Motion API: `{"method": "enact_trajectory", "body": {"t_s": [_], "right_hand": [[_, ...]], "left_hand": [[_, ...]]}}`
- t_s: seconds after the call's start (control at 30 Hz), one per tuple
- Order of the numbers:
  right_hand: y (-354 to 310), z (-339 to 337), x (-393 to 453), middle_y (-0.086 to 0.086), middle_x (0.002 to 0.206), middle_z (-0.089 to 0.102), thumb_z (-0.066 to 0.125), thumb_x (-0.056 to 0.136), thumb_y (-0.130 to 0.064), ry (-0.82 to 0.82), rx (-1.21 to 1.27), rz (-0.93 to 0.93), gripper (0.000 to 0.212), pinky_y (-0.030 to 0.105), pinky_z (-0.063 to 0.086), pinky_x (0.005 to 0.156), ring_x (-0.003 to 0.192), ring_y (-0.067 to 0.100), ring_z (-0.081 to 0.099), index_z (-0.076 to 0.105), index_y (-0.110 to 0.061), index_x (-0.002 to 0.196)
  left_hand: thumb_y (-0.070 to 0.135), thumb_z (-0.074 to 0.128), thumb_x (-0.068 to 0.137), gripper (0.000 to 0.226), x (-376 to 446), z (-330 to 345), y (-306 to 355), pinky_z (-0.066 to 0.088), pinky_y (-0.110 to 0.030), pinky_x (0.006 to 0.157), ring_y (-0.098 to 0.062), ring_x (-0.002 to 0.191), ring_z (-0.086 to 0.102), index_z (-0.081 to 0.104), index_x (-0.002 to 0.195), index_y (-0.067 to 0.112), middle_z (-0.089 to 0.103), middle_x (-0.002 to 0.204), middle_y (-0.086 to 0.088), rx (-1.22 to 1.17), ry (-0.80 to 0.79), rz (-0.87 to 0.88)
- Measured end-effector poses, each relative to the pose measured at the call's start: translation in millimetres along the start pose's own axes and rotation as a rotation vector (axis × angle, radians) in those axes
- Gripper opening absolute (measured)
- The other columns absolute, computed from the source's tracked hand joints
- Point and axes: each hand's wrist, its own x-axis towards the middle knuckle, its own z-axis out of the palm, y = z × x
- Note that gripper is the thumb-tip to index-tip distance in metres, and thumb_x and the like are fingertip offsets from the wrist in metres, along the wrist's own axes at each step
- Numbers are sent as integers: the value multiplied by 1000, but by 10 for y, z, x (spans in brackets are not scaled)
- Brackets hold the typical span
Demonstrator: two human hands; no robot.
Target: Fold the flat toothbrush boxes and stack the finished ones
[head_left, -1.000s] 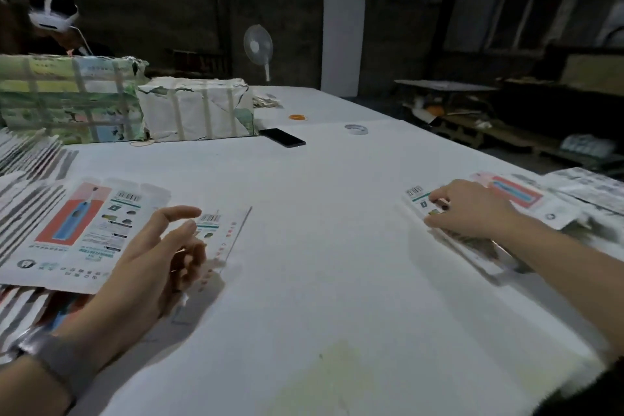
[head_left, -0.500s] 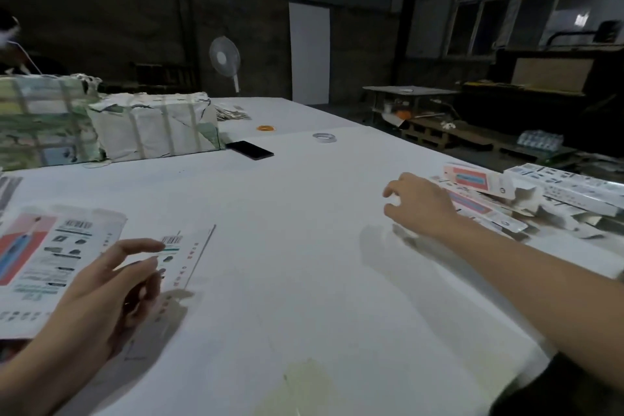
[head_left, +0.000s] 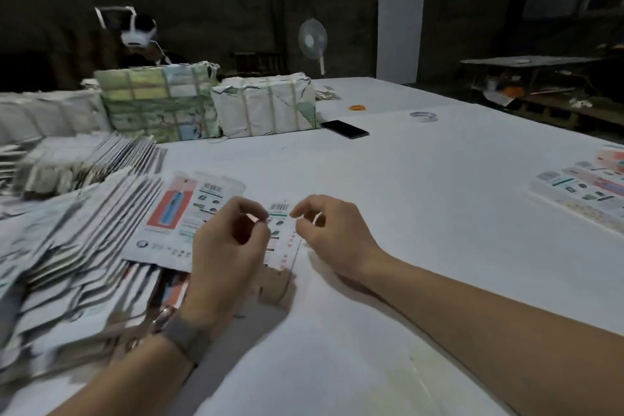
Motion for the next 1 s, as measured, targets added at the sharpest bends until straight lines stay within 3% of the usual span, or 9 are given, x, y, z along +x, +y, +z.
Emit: {"method": "enact_trajectory", "body": {"t_s": [0.07, 0.17, 0.23, 0.37, 0.5, 0.6, 0.73, 0.9, 1.0], "right_hand": [[51, 37, -4, -13, 75, 65, 65, 86, -17, 15, 32, -1, 15, 22, 46, 72, 65, 2, 54, 71, -31, 89], [111, 2, 12, -12, 66, 65, 64, 86, -13, 59, 134, 41, 18, 16, 43, 61, 57, 0, 55, 71, -28, 79], [115, -3, 8, -14, 60, 63, 62, 87, -11, 73, 196, 60, 22, 12, 42, 57, 55, -1, 56, 70, -28, 75], [112, 3, 17, -15, 58, 61, 62, 86, -8, 108, 249, 50, 25, 9, 40, 55, 54, -1, 55, 69, -28, 73], [168, -3, 54, -21, 58, 61, 60, 86, -5, 187, 377, 114, 27, 16, 43, 62, 61, 0, 54, 70, -28, 75], [190, 16, 69, -19, 60, 59, 60, 82, -12, 252, 500, 165, 20, 29, 42, 64, 64, 8, 52, 70, -30, 79], [181, 4, 70, -21, 66, 58, 57, 71, -27, 275, 560, 161, 20, 28, 37, 59, 56, 4, 46, 67, -32, 88], [199, 9, 78, -18, 78, 58, 66, 92, -24, 255, 585, 148, 26, 25, 41, 60, 69, 9, 55, 61, -37, 114], [122, 29, 36, -9, 74, 67, 57, 100, -23, 100, 699, 152, 27, 19, 41, 45, 58, 8, 58, 61, -24, 127]], "left_hand": [[29, 67, 86, 16, -25, 0, -28, 47, -33, 66, -12, 83, 60, 60, 100, 32, 65, 84, 11, 402, -117, 114], [69, 53, 83, 64, -37, 44, -80, 40, -40, 94, -21, 118, 51, 46, 135, 33, 59, 127, 8, 792, -384, 7], [79, 46, 81, 75, -40, 67, -65, 38, -39, 95, -21, 121, 52, 40, 141, 33, 57, 135, 7, 866, -421, -17], [67, 58, 85, 56, 5, 10, 1, 46, -33, 78, -15, 104, 59, 47, 133, 38, 64, 121, 10, 734, -388, 5], [56, 67, 85, 42, 7, 6, 48, 48, -26, 79, -8, 99, 57, 55, 122, 40, 60, 117, 18, 650, -353, 56], [43, 86, 71, 49, 34, 0, 12, 33, -2, 73, 7, 94, 50, 59, 111, 44, 45, 119, 18, 439, -359, -45], [29, 96, 58, 70, 109, -83, -47, 41, 2, 63, -6, 99, 55, 53, 110, 47, 46, 118, 12, 259, -285, -191], [6, 82, 80, 58, 179, -132, 34, 60, -31, 61, -21, 83, 77, 52, 126, 26, 77, 104, -5, -414, -163, -432], [3, 71, 88, 37, 111, -101, 58, 61, -34, 64, -32, 89, 77, 57, 120, 16, 77, 107, -12, -572, -307, -486]]}}
